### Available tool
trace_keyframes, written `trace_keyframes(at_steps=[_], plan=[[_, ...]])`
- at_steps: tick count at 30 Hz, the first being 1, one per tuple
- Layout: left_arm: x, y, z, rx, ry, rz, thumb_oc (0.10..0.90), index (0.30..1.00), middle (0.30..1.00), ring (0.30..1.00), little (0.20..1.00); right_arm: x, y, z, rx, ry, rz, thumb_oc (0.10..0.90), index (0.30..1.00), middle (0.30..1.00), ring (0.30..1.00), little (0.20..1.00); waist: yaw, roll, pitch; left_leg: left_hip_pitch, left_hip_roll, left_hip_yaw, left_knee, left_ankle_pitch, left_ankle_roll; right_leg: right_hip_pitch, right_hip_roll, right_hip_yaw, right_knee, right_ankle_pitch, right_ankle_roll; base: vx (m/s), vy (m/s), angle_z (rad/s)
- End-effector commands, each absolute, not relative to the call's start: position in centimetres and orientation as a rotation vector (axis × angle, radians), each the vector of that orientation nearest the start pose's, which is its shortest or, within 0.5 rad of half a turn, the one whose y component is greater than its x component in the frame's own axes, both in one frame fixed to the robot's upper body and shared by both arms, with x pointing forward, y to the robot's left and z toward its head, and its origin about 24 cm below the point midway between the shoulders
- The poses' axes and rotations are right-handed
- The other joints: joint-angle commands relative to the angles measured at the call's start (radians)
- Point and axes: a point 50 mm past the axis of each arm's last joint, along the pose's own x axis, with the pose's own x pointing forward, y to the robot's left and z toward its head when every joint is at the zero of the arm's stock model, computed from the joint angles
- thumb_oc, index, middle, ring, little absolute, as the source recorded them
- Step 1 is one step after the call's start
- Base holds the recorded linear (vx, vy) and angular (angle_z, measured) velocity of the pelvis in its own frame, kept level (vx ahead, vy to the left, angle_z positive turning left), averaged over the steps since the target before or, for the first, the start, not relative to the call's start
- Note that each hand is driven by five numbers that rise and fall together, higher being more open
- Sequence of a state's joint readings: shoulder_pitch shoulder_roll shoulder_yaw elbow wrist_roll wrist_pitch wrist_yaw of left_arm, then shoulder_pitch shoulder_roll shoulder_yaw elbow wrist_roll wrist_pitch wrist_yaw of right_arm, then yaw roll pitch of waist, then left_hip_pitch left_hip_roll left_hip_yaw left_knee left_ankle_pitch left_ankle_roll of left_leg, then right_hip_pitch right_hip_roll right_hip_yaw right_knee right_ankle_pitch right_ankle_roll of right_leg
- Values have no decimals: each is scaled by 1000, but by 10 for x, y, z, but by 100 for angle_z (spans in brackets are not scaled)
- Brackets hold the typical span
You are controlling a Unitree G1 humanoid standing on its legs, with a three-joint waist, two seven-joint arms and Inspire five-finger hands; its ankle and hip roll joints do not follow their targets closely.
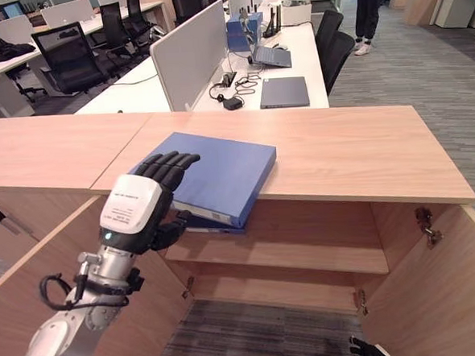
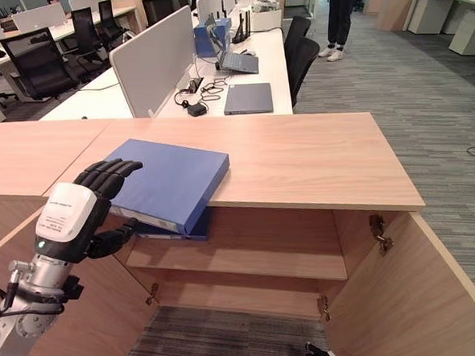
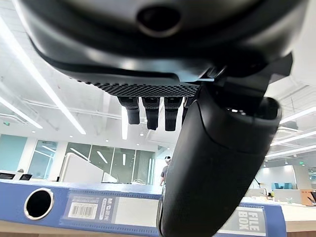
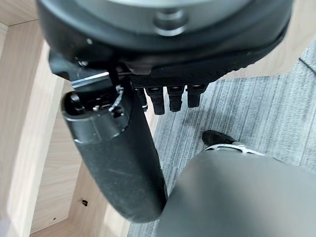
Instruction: Put the empty folder in the office cabinet
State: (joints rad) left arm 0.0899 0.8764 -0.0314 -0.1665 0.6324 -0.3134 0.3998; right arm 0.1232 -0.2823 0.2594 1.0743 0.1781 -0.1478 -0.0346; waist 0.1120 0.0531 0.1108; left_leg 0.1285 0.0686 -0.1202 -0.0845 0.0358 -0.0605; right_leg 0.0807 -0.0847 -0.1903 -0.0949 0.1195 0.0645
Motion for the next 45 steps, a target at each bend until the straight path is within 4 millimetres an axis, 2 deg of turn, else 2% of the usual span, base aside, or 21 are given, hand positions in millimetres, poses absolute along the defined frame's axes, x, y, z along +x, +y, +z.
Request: trace_keyframes(at_steps=[1, 10, 33, 38, 45], plan=[[243, 229, 192, 1388, -881, 68, 800, 900, 900, 900, 900, 105, -239, -146, -253, 982, -58, 800, 900, 900, 900, 900, -31, -2, 5, 6, 24, 45, -3, -29, -53, 138, -19, 30, 20, -208, 61, 0, 0, 0], [248, 224, 191, 1424, -879, 11, 800, 900, 900, 900, 900, 103, -240, -147, -233, 986, -80, 800, 900, 900, 900, 900, -43, 0, 7, 13, 22, 52, -3, -34, -52, 138, -21, 36, 23, -208, 62, 7, 0, -1], [256, 222, 156, 1422, -724, -111, 800, 900, 900, 900, 900, 102, -240, -147, -213, 983, -101, 800, 900, 900, 900, 900, -57, -6, 13, 24, 25, 70, -3, -39, -49, 139, -21, 50, 27, -209, 64, 0, 0, -2], [259, 224, 154, 1446, -708, -117, 800, 900, 900, 900, 900, 100, -240, -147, -209, 987, -104, 800, 900, 900, 900, 900, -60, -7, 11, 27, 25, 72, -3, -39, -49, 141, -21, 52, 28, -209, 63, 0, 2, -1], [267, 226, 162, 1515, -733, -103, 800, 900, 900, 900, 900, 99, -241, -148, -209, 993, -108, 800, 900, 900, 900, 900, -65, -11, 7, 27, 26, 76, -3, -39, -49, 138, -22, 56, 30, -209, 65, 0, 0, 0]])
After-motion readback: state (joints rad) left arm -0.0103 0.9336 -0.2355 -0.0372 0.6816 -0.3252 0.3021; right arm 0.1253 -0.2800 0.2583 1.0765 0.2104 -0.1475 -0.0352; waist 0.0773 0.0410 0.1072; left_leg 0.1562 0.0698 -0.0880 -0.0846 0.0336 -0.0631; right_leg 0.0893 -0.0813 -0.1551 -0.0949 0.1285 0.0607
